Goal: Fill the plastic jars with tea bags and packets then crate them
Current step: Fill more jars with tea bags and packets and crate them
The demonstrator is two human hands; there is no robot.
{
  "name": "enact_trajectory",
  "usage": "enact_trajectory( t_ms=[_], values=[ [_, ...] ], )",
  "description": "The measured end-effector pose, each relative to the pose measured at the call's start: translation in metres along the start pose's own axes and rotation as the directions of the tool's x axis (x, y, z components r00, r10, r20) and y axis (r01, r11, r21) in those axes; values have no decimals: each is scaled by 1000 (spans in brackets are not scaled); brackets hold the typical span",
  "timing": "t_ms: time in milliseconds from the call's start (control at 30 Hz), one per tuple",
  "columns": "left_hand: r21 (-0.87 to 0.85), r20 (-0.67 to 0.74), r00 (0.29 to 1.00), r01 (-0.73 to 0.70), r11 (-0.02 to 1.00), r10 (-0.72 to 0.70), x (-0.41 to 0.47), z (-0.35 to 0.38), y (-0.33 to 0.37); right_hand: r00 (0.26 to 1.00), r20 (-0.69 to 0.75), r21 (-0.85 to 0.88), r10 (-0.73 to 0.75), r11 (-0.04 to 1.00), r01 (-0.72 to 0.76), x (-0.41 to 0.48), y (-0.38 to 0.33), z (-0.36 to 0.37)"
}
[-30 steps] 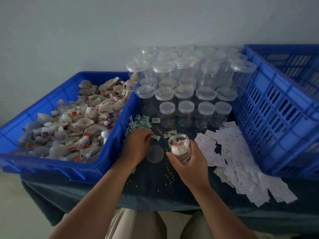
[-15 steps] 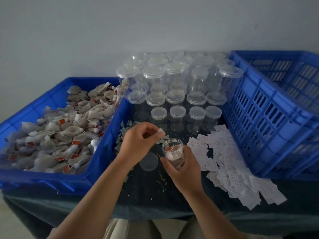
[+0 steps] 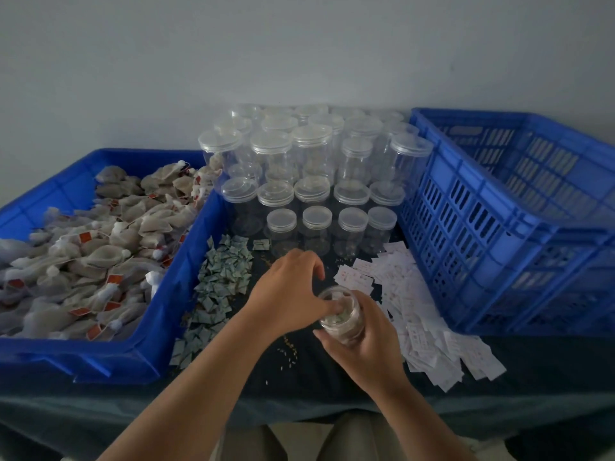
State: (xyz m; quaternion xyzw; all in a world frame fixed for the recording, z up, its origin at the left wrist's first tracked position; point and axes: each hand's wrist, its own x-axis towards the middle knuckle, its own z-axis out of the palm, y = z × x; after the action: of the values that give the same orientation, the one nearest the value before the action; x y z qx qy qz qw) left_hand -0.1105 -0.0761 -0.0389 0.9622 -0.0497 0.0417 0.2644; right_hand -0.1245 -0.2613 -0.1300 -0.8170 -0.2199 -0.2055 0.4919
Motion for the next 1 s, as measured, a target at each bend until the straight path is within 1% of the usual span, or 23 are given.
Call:
enact_trajectory(
  t_ms=[33, 67, 100, 133, 167, 200, 267, 333, 400, 433, 467, 500, 533, 567, 667, 733, 767, 800, 833, 900, 1000],
  values=[
    [-99, 26, 1000, 10, 995, -7, 5, 3, 5, 1000, -23, -2, 21, 1000, -22, -2, 3, -3],
    [-269, 44, 998, 47, 962, -36, 10, 4, 10, 996, -66, -3, 55, 998, -55, -3, 5, -6],
    [-388, 22, 997, 82, 918, -80, 18, 7, 11, 988, -120, 10, 99, 995, -99, -4, 6, -8],
    [-441, -29, 992, 100, 892, -125, 25, 11, 12, 973, -173, 46, 151, 988, -145, -4, 8, -8],
    [-381, -71, 986, 111, 918, -149, 33, 15, 10, 955, -215, 100, 206, 977, -189, -3, 10, -8],
    [-275, -66, 987, 122, 954, -145, 40, 20, 8, 935, -246, 153, 256, 963, -223, -3, 12, -8],
    [-60, 57, 996, 65, 996, -61, 52, 36, 6, 909, -283, 211, 305, 945, -251, -2, 14, -8],
    [22, 193, 980, -60, 998, 54, 63, 55, 5, 903, -294, 218, 312, 942, -255, -1, 15, -8],
    [157, 279, 946, -212, 965, 163, 71, 72, 4, 899, -292, 219, 326, 938, -269, 0, 14, -8],
    [249, 287, 933, -289, 924, 215, 75, 78, 2, 896, -289, 220, 336, 935, -279, 1, 14, -7],
    [332, 269, 929, -337, 881, 254, 77, 81, 1, 894, -287, 220, 343, 932, -287, 2, 14, -7],
    [395, 227, 931, -355, 847, 285, 77, 81, 1, 893, -287, 220, 346, 932, -290, 3, 14, -7],
    [439, 203, 924, -383, 813, 325, 77, 80, 1, 893, -289, 219, 346, 932, -290, 4, 14, -7],
    [466, 187, 913, -407, 786, 362, 76, 80, 1, 892, -291, 219, 346, 932, -289, 4, 15, -7],
    [430, 93, 889, -442, 787, 449, 74, 86, -7, 887, -293, 223, 356, 928, -299, 4, 15, -6],
    [338, 162, 904, -427, 839, 395, 78, 92, -15, 885, -289, 235, 365, 923, -304, 4, 15, -7],
    [301, 230, 908, -407, 862, 349, 80, 94, -18, 884, -288, 241, 368, 921, -305, 4, 15, -7],
    [283, 281, 898, -414, 865, 338, 82, 94, -22, 883, -288, 245, 371, 920, -306, 3, 14, -7],
    [258, 298, 885, -436, 862, 359, 83, 94, -24, 882, -289, 246, 371, 919, -306, 3, 14, -8],
    [251, 250, 876, -471, 846, 413, 82, 92, -22, 882, -290, 248, 371, 919, -305, 4, 12, -8],
    [335, 100, 840, -533, 777, 533, 75, 86, -15, 881, -288, 249, 375, 918, -309, 4, 11, -8]
  ],
)
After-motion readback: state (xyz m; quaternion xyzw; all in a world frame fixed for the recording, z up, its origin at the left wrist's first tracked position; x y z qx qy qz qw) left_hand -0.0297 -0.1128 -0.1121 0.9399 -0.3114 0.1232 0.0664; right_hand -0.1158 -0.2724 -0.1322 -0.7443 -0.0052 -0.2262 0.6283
